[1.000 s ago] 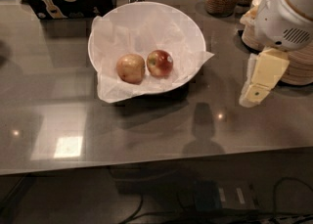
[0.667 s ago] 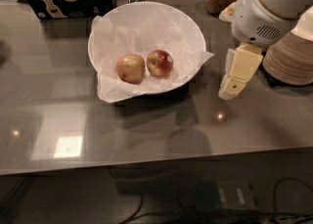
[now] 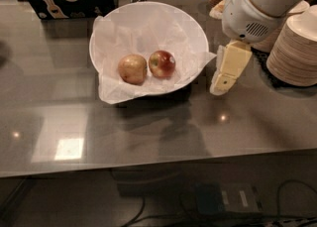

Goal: Pick apple from white bowl

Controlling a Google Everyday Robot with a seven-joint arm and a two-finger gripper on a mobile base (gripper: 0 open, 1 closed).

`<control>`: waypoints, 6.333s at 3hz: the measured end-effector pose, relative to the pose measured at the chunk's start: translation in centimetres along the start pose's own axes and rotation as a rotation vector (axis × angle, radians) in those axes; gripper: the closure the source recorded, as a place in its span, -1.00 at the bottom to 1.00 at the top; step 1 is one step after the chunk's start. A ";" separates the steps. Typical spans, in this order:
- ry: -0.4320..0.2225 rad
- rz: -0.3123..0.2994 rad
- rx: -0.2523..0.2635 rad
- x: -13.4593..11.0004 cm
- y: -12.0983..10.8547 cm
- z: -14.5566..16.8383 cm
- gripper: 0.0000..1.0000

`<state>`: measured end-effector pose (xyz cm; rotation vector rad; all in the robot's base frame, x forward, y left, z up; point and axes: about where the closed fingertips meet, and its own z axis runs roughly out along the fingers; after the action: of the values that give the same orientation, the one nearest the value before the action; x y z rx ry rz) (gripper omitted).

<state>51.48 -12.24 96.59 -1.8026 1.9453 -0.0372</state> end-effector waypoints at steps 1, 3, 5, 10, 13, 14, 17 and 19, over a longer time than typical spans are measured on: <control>-0.047 -0.012 0.019 -0.7 -1.1 0.5 -1.00; -0.184 -0.019 0.015 -3.0 -4.8 3.3 -1.00; -0.254 -0.005 -0.025 -3.7 -6.2 5.3 -0.50; -0.279 -0.080 -0.139 -5.9 -6.2 12.0 -0.48; -0.240 -0.087 -0.195 -6.1 -5.1 16.1 -0.52; -0.240 -0.084 -0.206 -6.3 -4.8 16.8 -0.50; -0.238 -0.075 -0.217 -6.4 -4.7 17.4 0.81; -0.295 -0.062 -0.175 -6.8 -5.0 14.1 1.00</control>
Offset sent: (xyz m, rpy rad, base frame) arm 0.0723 0.0369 -0.0019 0.1896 -0.0619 0.0946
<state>61.31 -2.23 88.08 -1.8566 1.7278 0.3686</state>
